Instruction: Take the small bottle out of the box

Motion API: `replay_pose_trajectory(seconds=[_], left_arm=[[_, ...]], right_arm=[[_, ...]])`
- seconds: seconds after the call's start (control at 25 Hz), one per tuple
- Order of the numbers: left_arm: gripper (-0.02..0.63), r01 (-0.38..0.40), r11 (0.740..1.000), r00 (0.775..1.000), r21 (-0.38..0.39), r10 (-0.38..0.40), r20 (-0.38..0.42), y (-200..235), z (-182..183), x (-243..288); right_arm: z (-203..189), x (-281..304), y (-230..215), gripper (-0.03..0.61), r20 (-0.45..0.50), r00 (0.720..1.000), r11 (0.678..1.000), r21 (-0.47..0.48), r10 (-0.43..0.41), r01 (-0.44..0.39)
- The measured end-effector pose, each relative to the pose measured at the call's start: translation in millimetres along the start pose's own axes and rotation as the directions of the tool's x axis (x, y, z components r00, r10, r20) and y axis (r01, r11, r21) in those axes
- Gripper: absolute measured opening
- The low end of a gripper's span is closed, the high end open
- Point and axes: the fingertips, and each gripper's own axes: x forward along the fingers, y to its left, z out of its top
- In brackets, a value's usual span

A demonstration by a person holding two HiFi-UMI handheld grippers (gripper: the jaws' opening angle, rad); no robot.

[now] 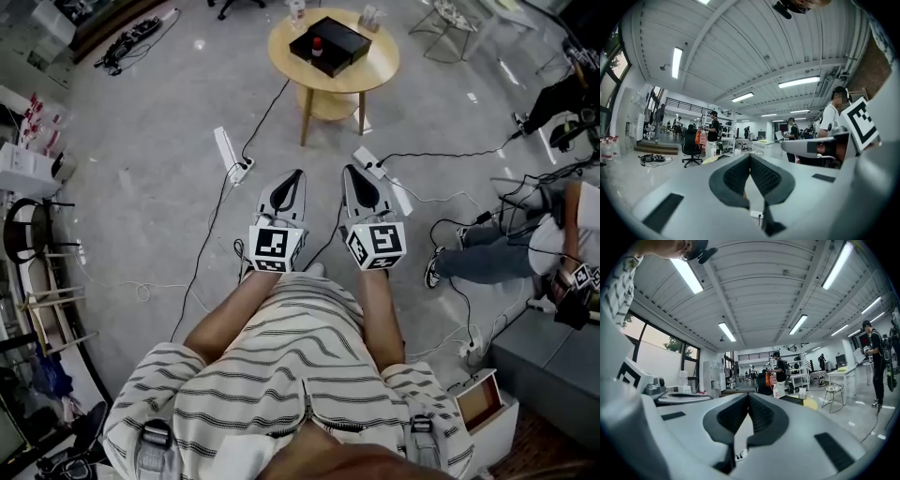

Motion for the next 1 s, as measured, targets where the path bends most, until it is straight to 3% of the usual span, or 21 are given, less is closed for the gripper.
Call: replay_pose_trajectory(seconds=[0.52, 1.0], left_arm=[[0.021, 0.017, 1.0, 0.999, -0.001, -0.017, -0.028, -4, -18, 32], [0.021, 0.015, 1.0, 0.999, -0.001, -0.015, -0.035, 60, -13, 133]], right_arm=[[-16, 21, -22, 0.009, -0.02, 1.0, 1.0, 0.001, 0.018, -0.018], [-10, 126, -65, 0.009, -0.033, 0.999, 1.0, -0.016, 0.015, -0.015]])
